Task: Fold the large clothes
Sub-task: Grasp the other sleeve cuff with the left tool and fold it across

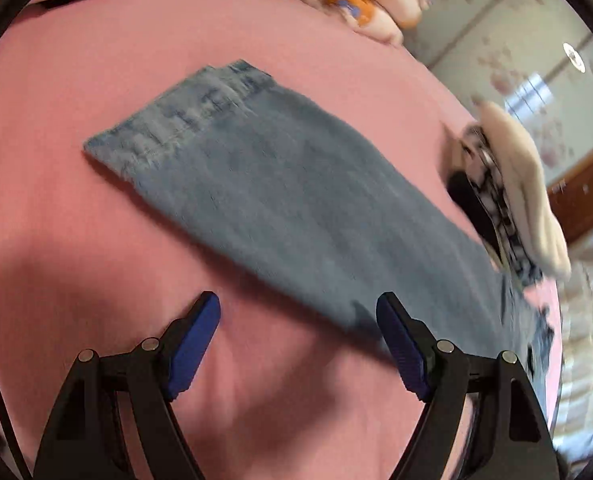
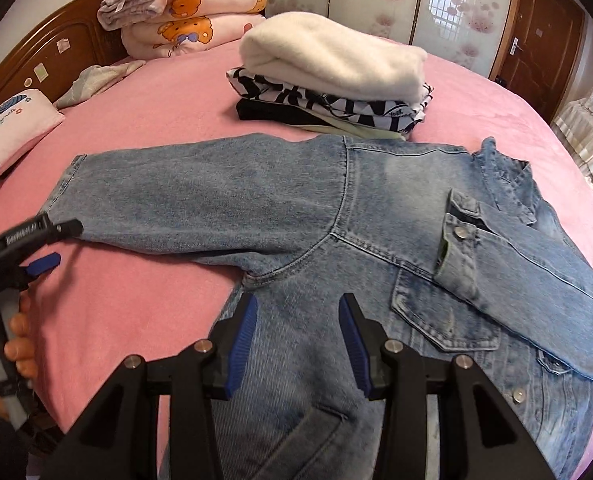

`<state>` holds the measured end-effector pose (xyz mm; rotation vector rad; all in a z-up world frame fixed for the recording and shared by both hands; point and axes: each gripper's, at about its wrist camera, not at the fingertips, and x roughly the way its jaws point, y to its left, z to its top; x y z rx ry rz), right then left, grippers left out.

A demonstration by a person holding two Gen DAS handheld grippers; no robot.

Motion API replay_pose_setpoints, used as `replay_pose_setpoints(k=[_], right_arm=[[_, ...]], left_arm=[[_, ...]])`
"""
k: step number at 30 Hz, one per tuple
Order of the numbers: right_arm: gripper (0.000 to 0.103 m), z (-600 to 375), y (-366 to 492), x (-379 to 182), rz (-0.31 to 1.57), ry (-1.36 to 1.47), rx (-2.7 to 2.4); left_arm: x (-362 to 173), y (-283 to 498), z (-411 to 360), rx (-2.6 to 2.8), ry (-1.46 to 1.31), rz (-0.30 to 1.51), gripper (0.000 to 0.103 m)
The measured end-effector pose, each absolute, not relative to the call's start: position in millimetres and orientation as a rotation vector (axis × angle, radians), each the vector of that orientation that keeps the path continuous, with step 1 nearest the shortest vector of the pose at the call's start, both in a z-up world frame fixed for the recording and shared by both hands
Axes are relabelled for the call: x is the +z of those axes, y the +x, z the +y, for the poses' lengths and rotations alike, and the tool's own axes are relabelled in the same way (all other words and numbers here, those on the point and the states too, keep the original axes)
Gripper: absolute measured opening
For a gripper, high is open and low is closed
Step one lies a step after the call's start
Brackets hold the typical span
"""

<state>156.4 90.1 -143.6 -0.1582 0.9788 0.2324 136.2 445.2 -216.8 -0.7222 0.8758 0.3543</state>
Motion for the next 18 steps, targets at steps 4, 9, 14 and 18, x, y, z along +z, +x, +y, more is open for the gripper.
replay_pose_setpoints(k=[4,9,14,18], right_arm=[[0.043,89,165,-153,0.995,-0.143,0.228],[0.043,84,168,-164,1.022,-0.12,0.231],[0.043,68,165,-168,1.034,-0.094,0.228],[0.043,42,164,-165,1.028,-0.038,0.202]], left_arm=[[-225,153,465,0.438,-0.755,0.822,0.079],[-222,179,472,0.574,-0.683,0.822,0.01],[-182,194,443,0.55,-0.567,0.761,0.006],[-122,206,377,0.406,-0.404,0.682,0.005]])
